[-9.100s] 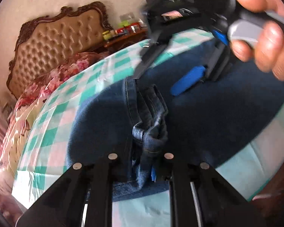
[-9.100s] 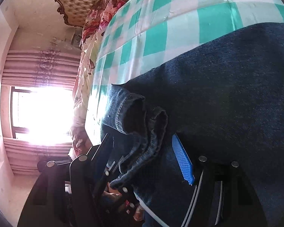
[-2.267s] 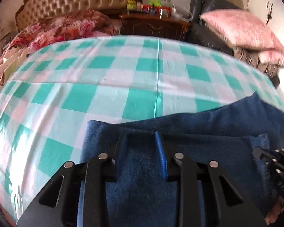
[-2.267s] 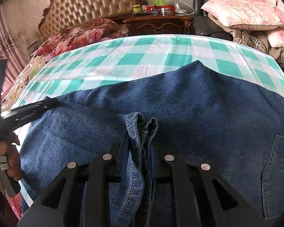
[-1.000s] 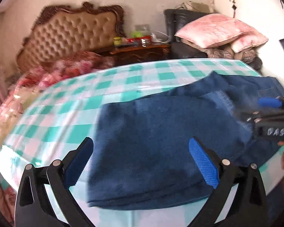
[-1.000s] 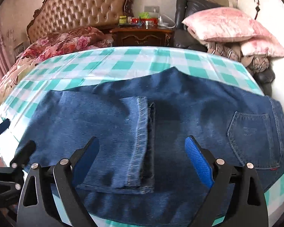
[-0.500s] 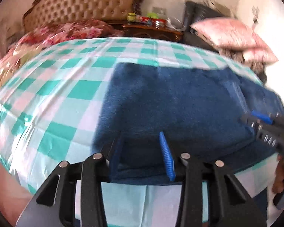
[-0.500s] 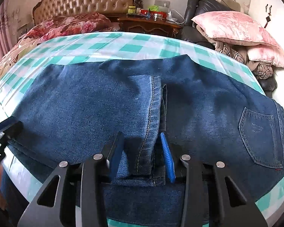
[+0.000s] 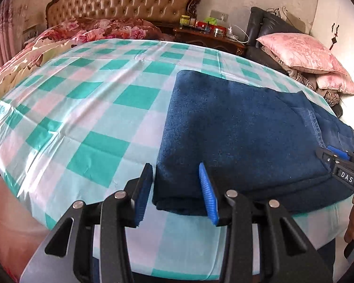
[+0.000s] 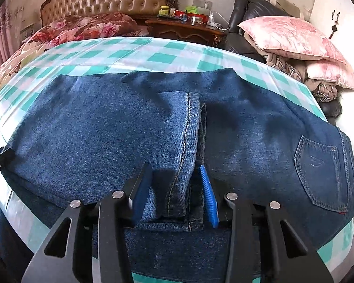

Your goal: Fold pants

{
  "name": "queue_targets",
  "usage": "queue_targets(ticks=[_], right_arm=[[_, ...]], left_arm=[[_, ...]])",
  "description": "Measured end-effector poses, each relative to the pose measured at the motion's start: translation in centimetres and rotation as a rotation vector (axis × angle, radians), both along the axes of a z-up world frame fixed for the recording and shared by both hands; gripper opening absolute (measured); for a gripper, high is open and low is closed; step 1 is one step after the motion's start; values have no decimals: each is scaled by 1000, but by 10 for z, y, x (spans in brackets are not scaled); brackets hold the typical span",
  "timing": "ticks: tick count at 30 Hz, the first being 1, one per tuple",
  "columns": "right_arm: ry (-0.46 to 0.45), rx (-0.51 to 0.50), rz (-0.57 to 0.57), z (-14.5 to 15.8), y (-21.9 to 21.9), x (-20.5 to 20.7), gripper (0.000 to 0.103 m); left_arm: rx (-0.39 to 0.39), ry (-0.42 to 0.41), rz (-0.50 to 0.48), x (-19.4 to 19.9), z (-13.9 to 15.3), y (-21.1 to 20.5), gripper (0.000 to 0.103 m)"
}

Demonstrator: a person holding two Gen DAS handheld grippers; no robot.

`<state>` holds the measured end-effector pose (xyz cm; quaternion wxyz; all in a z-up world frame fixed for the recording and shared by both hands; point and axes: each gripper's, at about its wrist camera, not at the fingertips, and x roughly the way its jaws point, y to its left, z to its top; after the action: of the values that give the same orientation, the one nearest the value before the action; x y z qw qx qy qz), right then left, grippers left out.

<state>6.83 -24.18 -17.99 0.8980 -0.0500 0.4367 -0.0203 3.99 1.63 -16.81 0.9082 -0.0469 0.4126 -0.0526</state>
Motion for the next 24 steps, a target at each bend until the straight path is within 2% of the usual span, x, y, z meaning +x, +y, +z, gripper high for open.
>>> queue_targets(ticks=[3, 6, 9, 12, 15, 17, 21, 24], right_arm=[[6, 1, -4, 0, 0, 1, 39], [25, -11, -7, 3, 1, 4, 38], [3, 19, -4, 21, 4, 7, 38], [-46, 41, 57, 47, 20, 21, 38], [-33, 99, 161, 59, 48, 48, 38], [1, 123, 263, 57, 77, 72, 37], [98, 158, 354, 36, 116, 113, 32], [116, 84, 370, 20, 137, 131, 31]], left_arm=[[-23, 5, -2, 2, -1, 3, 42], [-8, -1, -13, 2, -2, 2, 42], [-13, -10, -18, 1, -3, 2, 42], [-12, -21, -16, -1, -3, 1, 42], [-16, -36, -13, -4, -4, 2, 42], [-18, -39, -13, -4, -4, 2, 42], [-28, -45, -12, -8, -4, 3, 42], [-58, -35, -12, -8, -2, 7, 43]])
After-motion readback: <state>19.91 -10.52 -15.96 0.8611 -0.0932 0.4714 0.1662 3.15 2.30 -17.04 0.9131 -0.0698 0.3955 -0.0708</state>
